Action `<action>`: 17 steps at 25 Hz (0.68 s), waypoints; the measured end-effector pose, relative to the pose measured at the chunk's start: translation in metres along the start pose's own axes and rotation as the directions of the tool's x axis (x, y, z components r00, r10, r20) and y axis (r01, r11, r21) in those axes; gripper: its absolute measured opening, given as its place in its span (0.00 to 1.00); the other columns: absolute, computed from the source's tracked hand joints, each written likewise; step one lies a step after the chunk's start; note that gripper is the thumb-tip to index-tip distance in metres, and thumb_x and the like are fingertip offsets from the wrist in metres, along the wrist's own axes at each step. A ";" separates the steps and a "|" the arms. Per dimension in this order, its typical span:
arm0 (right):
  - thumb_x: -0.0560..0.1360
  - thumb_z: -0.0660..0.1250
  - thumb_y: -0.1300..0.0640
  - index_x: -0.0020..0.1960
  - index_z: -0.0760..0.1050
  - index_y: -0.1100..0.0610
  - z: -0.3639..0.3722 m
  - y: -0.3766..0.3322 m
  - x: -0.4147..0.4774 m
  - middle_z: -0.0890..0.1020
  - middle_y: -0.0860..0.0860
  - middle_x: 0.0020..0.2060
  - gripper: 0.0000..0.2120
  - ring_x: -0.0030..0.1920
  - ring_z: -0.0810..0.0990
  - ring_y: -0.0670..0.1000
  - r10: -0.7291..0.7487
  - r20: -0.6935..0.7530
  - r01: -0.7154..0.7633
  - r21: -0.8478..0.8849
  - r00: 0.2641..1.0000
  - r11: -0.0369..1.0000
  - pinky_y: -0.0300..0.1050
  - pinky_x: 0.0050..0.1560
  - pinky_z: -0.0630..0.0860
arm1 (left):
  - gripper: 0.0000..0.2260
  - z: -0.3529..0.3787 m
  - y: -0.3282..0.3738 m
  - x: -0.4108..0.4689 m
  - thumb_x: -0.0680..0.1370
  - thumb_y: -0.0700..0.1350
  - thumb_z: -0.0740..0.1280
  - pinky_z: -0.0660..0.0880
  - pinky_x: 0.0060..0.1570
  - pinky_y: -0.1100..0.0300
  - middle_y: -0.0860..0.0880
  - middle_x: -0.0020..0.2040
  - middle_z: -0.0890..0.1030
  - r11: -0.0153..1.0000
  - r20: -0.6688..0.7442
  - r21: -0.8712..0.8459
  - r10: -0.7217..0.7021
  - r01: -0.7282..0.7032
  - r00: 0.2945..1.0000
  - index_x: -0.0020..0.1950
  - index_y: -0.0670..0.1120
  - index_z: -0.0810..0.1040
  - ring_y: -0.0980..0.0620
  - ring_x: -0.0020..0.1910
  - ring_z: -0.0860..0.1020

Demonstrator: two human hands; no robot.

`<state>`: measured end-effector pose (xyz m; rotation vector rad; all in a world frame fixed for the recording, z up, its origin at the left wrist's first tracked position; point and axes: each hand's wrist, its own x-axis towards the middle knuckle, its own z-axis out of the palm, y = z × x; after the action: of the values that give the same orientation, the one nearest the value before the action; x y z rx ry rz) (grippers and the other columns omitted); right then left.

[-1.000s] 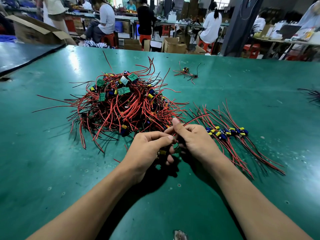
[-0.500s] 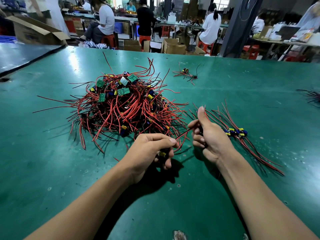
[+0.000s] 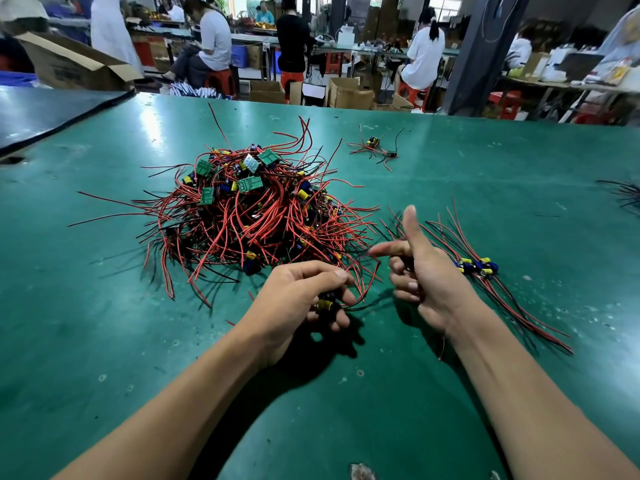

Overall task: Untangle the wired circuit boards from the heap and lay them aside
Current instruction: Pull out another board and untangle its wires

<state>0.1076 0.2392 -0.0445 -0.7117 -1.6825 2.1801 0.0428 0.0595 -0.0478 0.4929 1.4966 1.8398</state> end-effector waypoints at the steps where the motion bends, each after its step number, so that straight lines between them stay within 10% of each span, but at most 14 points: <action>1: 0.63 0.67 0.24 0.40 0.85 0.56 -0.001 -0.001 -0.001 0.68 0.45 0.27 0.34 0.21 0.59 0.42 -0.021 0.042 0.022 -0.029 0.999 0.999 0.34 0.19 0.55 | 0.05 -0.001 0.002 0.000 0.78 0.39 0.67 0.76 0.29 0.60 0.41 0.37 0.82 0.999 -0.003 -0.039 0.011 -0.012 1.000 0.48 0.38 0.80 0.46 0.29 0.79; 6: 0.70 0.71 0.34 0.38 0.84 0.52 0.005 0.001 -0.009 0.67 0.45 0.24 0.20 0.22 0.60 0.44 -0.198 0.208 0.244 -0.231 0.958 0.942 0.34 0.24 0.56 | 0.04 0.001 0.014 0.000 0.81 0.41 0.62 0.83 0.44 0.52 0.39 0.44 0.85 0.974 0.020 -0.180 0.142 -0.136 0.990 0.49 0.41 0.74 0.42 0.43 0.85; 10: 0.81 0.66 0.54 0.40 0.83 0.47 0.013 0.007 -0.013 0.74 0.40 0.23 0.12 0.24 0.71 0.39 -0.547 0.256 0.603 -0.398 0.797 0.692 0.27 0.28 0.65 | 0.04 0.004 0.019 -0.001 0.81 0.43 0.60 0.80 0.52 0.51 0.46 0.44 0.85 0.952 -0.011 -0.186 0.246 -0.243 0.969 0.49 0.43 0.73 0.49 0.44 0.84; 14: 0.75 0.71 0.51 0.45 0.81 0.47 0.014 0.015 -0.011 0.79 0.44 0.30 0.02 0.30 0.71 0.42 -0.643 0.289 0.664 -0.581 0.709 0.471 0.39 0.31 0.68 | 0.04 0.004 0.022 -0.001 0.83 0.42 0.58 0.79 0.54 0.55 0.42 0.53 0.85 0.944 -0.048 -0.144 0.291 -0.295 0.955 0.50 0.44 0.70 0.48 0.54 0.83; 17: 0.68 0.77 0.43 0.44 0.79 0.46 0.018 0.024 -0.013 0.74 0.39 0.31 0.11 0.31 0.72 0.41 -0.625 0.395 0.699 -0.616 0.674 0.365 0.32 0.35 0.65 | 0.05 0.004 0.021 0.000 0.84 0.41 0.57 0.79 0.54 0.55 0.43 0.53 0.85 0.943 -0.091 -0.161 0.281 -0.292 0.956 0.48 0.45 0.69 0.48 0.57 0.82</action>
<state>0.1100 0.2112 -0.0613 0.0196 -2.3581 0.9171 0.0394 0.0608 -0.0266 0.5949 1.3466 2.2104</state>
